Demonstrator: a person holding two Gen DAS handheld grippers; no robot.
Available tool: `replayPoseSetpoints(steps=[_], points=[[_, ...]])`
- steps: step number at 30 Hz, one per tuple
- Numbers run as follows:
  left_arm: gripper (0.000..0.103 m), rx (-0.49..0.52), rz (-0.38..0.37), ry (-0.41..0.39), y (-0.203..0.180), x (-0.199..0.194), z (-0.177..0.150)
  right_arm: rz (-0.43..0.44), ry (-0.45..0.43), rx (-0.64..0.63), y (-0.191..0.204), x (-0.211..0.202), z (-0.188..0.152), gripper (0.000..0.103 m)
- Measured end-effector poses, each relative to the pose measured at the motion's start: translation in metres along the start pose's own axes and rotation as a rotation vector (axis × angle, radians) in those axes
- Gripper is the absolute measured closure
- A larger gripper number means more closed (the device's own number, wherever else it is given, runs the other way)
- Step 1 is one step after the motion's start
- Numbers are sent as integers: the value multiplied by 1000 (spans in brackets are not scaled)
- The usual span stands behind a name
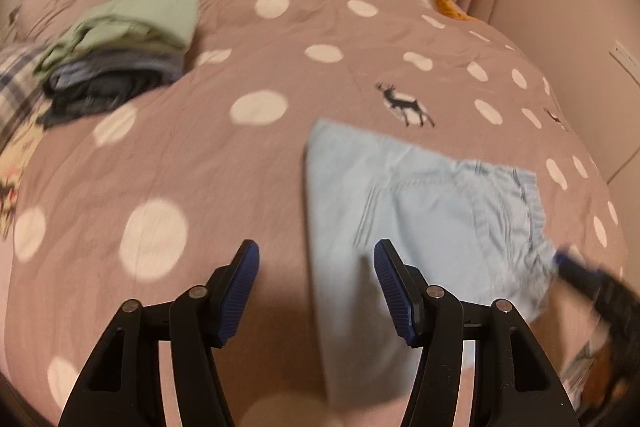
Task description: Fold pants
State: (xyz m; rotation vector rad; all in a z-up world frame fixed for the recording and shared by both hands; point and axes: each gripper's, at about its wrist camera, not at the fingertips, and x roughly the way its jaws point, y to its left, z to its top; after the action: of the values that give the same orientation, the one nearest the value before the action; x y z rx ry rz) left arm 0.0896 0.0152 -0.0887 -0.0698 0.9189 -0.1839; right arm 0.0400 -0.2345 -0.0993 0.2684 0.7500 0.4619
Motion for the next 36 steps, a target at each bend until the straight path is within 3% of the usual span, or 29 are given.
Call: replayPoseSetpoints(steps=[2,4,7,12,16,22,36], points=[[50,34,-11,-7,-8,7,8,57,46,-36,17,18,-3,83],[75,69,-14,1,-15,16,13,106,86,-67,34,37,-6,87],[86,119,-7,24,-23,29,15,159,128,-133,58,63,-11,87],[87,165,-7,41,-25,42,16,165,190,-167,68,87,-17,87],[87,175,-3,82,-23,58,16,163,258,-143,57,102,-25,92],[87,203,7,102,-25,69,14,175,259,-117,53,107,-25,93],[87,159,-7,85,-20,61,18,168,260,-116,56,96,-31,93]])
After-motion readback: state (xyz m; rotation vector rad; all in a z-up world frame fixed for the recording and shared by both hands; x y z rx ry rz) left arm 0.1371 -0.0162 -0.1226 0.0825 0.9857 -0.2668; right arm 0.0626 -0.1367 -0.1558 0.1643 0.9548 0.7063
